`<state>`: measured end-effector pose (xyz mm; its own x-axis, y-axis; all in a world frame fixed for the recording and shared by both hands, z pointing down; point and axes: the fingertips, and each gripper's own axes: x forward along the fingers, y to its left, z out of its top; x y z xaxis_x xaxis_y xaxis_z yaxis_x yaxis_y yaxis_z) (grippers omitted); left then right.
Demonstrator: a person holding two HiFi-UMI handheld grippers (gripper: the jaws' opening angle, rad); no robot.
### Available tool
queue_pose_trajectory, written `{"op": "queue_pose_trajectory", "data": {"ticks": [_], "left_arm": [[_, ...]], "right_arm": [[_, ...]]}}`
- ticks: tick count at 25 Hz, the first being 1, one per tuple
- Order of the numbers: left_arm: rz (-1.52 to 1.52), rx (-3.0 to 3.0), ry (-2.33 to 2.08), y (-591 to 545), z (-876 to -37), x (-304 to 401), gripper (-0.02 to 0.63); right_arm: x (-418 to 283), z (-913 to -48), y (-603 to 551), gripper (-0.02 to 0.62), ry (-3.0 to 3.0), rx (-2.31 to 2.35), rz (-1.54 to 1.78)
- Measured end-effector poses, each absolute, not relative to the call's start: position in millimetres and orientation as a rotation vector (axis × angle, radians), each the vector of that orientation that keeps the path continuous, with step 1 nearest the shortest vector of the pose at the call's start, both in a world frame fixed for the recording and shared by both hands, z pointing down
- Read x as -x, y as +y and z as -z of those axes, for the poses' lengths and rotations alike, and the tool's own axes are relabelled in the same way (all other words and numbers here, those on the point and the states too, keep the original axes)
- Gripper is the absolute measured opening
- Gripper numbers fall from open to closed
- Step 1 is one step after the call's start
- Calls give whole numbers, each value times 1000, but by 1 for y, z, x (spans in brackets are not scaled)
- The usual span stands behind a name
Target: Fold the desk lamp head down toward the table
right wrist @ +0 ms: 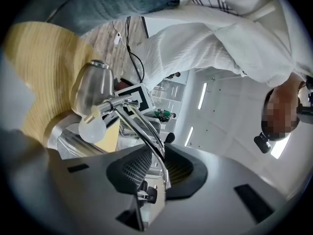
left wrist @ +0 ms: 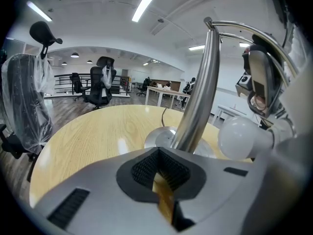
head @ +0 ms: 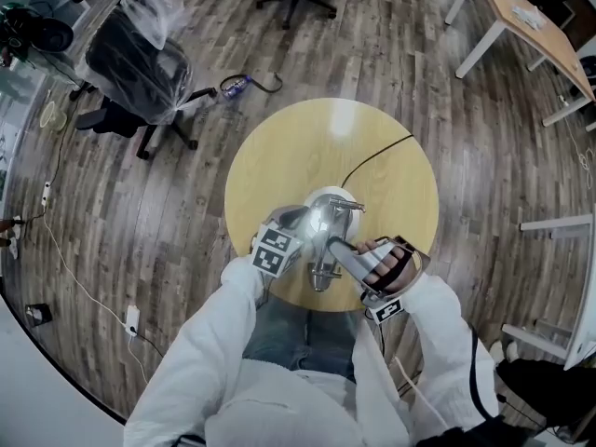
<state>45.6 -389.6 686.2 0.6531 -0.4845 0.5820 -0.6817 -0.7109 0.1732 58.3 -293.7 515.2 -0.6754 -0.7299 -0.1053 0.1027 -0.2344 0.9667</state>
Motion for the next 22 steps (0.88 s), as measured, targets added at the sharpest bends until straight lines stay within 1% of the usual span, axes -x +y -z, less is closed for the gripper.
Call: {"op": "queue_pose_trajectory", "data": {"ticks": [10, 13, 18, 22], "left_arm": [[-749, -2508, -891, -393, -690, -45, 2], [-758, -2499, -894, -392, -690, -45, 2], [-749, -2462, -992, -386, -682, -35, 2], [-693, -2454, -1053, -373, -668, -22, 2]], "right_arm": [[-59, -520, -297, 84, -1528, -751, 1945], [-58, -520, -298, 85, -1581, -781, 1860], [-64, -519, -296, 115, -1618, -873, 1717], [-69, -519, -295, 136, -1692, -991, 1525]]}}
